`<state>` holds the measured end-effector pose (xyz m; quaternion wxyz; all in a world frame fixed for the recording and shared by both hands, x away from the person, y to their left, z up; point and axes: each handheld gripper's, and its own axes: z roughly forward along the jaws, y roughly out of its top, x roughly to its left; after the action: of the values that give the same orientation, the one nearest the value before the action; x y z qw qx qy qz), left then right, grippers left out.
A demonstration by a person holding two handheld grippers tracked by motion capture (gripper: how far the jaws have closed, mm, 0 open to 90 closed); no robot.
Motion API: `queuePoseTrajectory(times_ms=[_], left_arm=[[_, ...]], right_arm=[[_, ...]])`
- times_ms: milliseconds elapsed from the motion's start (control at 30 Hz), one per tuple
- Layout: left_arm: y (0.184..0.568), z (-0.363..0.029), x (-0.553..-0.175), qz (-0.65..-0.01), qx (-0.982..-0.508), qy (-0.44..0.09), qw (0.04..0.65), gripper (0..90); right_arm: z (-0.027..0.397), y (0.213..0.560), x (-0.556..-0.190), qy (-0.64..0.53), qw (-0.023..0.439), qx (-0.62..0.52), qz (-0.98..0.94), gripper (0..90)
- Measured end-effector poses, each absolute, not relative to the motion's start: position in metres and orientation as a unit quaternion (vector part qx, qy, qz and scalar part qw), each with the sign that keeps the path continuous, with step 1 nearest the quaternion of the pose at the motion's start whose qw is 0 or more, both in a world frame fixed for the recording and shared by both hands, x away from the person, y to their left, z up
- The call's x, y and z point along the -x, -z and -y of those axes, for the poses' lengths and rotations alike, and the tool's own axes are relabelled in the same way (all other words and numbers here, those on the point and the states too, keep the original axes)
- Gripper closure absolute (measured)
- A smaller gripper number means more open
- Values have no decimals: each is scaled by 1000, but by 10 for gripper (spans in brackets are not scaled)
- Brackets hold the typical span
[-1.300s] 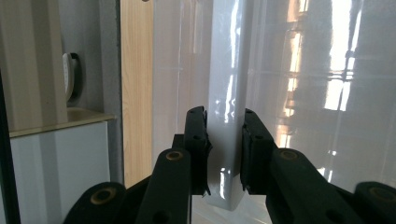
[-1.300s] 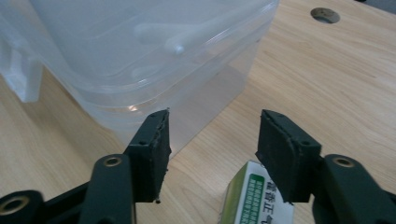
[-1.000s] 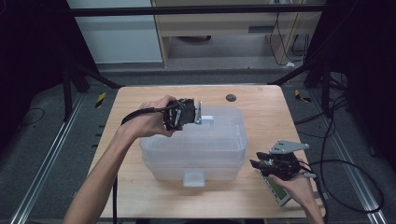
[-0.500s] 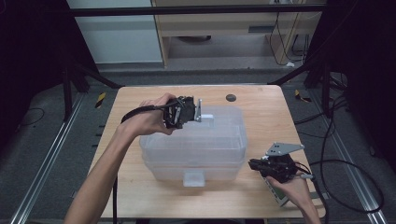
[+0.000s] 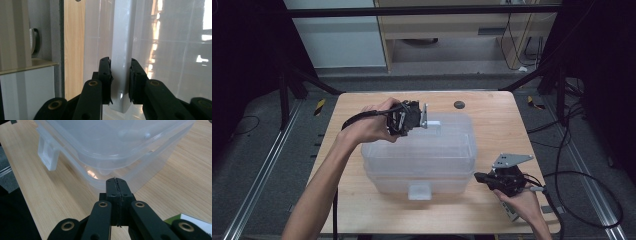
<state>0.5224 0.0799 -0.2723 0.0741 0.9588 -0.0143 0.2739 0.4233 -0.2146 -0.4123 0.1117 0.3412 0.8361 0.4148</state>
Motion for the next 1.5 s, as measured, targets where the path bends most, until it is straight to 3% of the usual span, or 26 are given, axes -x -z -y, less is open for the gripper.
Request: queuePoseTrajectory(times_ms=[933,1133,1500], left_arm=[[274,-84,-523,5,-958,-272,86,735],[272,-86,-522,-1,-956,-278,93,654],[256,-100,-509,-8,-951,-284,125,616]], right_arm=[[211,411,-423,-438,117,-346,-822,900],[211,411,-423,-436,119,-343,-823,900],[211,412,-423,-434,119,-343,-824,900]])
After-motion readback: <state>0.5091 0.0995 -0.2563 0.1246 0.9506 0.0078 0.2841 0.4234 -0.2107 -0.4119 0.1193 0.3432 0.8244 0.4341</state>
